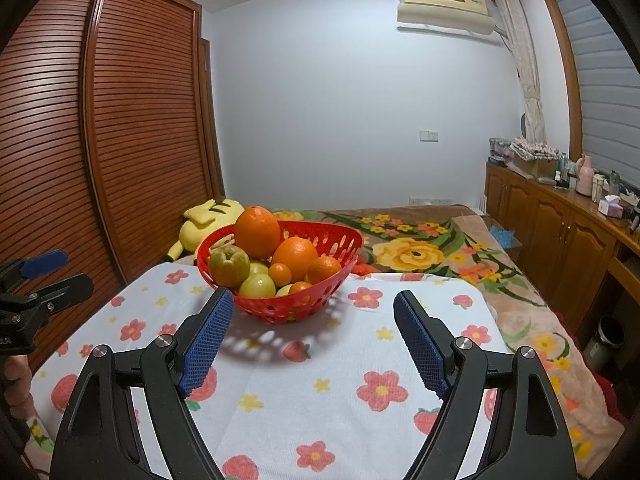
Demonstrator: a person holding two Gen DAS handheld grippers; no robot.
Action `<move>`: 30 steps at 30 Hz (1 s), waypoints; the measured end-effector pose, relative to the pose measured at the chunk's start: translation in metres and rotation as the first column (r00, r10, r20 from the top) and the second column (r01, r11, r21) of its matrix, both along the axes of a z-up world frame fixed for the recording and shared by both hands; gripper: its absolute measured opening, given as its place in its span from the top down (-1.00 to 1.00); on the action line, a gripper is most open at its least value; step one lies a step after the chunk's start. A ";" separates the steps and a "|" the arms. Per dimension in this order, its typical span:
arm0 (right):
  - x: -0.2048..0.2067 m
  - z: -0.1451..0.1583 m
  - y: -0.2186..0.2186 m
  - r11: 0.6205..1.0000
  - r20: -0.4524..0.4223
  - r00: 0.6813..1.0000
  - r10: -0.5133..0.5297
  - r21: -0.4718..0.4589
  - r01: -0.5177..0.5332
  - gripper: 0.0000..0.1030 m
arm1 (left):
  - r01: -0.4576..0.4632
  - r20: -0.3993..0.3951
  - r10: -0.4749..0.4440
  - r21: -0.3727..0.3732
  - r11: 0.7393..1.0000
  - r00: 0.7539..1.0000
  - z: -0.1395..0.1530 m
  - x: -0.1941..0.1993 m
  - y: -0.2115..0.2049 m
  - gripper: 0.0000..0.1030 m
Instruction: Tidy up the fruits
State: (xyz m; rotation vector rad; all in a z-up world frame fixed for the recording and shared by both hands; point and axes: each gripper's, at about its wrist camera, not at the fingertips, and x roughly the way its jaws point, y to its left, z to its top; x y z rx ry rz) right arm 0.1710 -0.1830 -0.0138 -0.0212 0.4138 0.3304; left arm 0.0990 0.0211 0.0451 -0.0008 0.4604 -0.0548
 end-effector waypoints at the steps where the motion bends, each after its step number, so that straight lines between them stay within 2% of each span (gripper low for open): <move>1: 0.000 0.000 0.000 1.000 0.000 1.000 0.000 -0.001 0.000 -0.63 | -0.001 -0.001 0.001 0.000 1.000 1.000 0.000 0.000 0.000 -0.93; 30: -0.001 0.000 0.000 1.000 0.001 1.000 0.000 0.000 0.000 -0.64 | 0.009 0.003 -0.009 -0.005 1.000 1.000 0.006 -0.002 -0.002 -0.93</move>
